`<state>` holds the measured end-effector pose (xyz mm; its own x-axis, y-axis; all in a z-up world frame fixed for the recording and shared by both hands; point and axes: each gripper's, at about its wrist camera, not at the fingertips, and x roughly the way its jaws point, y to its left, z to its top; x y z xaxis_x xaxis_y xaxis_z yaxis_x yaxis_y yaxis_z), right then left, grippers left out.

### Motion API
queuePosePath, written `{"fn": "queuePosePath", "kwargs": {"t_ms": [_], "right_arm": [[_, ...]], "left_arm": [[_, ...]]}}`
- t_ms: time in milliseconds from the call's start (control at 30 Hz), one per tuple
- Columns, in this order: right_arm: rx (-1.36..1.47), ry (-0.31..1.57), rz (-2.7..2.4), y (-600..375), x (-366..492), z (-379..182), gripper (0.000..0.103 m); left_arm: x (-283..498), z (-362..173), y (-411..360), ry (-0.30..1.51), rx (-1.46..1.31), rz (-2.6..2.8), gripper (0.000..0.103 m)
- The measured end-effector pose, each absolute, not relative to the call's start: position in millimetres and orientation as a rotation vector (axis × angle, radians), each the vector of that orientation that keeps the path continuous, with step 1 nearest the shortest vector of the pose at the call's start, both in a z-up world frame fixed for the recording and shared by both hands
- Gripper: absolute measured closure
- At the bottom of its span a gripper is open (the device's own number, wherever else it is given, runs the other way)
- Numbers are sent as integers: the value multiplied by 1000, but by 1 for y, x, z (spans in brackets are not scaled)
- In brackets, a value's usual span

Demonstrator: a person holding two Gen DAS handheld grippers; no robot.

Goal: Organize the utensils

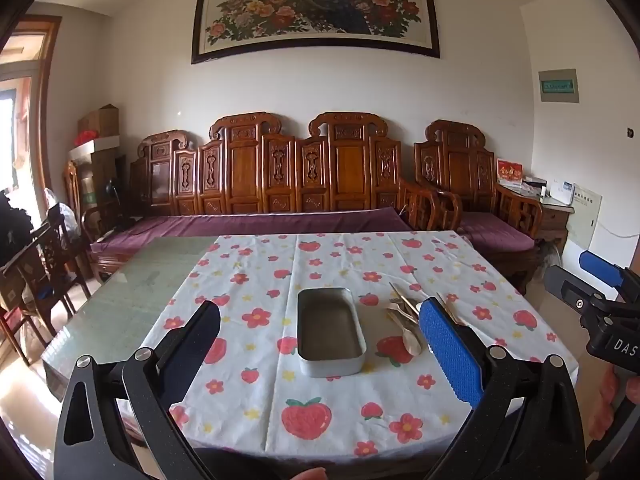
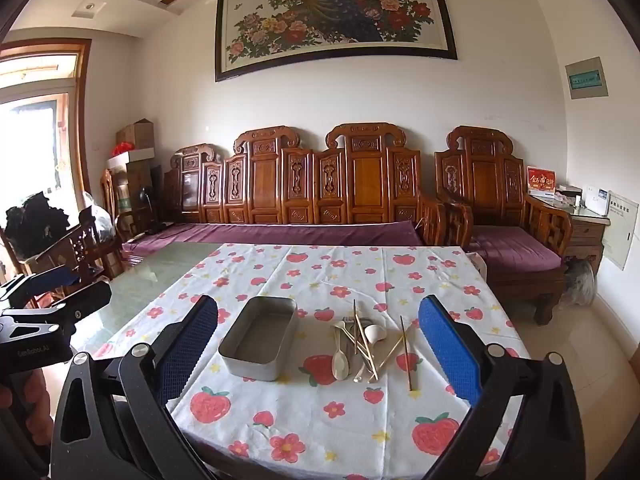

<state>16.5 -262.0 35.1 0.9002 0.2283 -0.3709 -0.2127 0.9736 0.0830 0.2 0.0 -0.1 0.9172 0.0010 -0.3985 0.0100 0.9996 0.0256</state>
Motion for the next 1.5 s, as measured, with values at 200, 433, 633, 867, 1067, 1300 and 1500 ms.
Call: {"fn": "queuePosePath", "kwargs": {"t_ms": [200,433,633,867,1067,1300,1500], "right_arm": [[38,390,228,-261,16,35,2],[41,384,229,-262,16,35,2],[41,384,228,-262,17,35,2],[41,383,227,-262,16,35,2],[42,383,228,-262,16,35,2],[43,383,229,-263,17,36,2],[42,381,228,-263,17,36,2]], "left_arm": [[0,0,0,406,23,-4,6],[1,-1,0,405,25,-4,6],[1,2,-1,404,26,2,6],[1,9,-3,409,19,-1,6],[0,8,-1,408,18,-2,6],[4,2,2,406,17,-5,6],[4,2,2,400,19,-6,6]]}}
